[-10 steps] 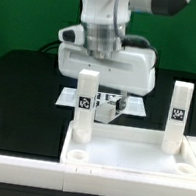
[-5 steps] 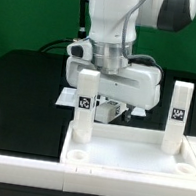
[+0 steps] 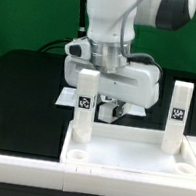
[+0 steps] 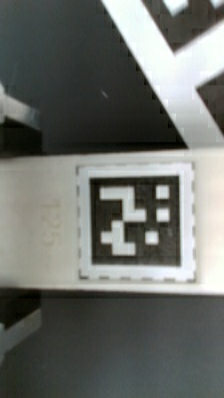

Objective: Assemble desk

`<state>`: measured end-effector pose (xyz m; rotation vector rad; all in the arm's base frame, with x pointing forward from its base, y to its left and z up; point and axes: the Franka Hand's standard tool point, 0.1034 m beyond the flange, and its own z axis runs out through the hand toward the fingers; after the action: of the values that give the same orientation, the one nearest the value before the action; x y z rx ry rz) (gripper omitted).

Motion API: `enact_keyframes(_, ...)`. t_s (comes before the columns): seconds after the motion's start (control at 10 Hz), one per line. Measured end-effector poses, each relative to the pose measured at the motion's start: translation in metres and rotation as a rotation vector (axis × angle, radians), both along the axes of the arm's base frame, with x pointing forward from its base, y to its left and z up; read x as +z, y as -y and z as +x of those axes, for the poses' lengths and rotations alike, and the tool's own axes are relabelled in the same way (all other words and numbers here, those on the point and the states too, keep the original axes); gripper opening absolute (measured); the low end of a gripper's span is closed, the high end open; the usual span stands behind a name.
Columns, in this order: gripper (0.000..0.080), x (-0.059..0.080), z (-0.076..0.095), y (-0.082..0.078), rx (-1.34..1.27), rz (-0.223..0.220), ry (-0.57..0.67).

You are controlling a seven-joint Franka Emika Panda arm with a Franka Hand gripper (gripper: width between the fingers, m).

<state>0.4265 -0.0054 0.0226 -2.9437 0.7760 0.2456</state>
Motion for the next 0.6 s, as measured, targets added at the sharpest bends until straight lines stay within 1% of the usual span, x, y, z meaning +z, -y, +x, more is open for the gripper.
enact_keyframes(0.1,0.0285,0.021,0.003,0.012,0.014,0.039,-0.001)
enact_keyframes(0.2,0.0285,0.042,0.002,0.030,0.065,0.093,0.000)
enact_keyframes(0.3,0.0285,0.059,0.004,0.053,0.087,0.121,0.022)
enact_keyframes(0.4,0.0285,0.062,0.005,0.064,0.076,0.112,0.042)
enact_keyframes(0.5,0.0285,0.059,0.003,0.059,0.084,0.113,0.032)
enact_keyframes(0.6,0.0285,0.058,0.003,0.058,0.088,0.114,0.029)
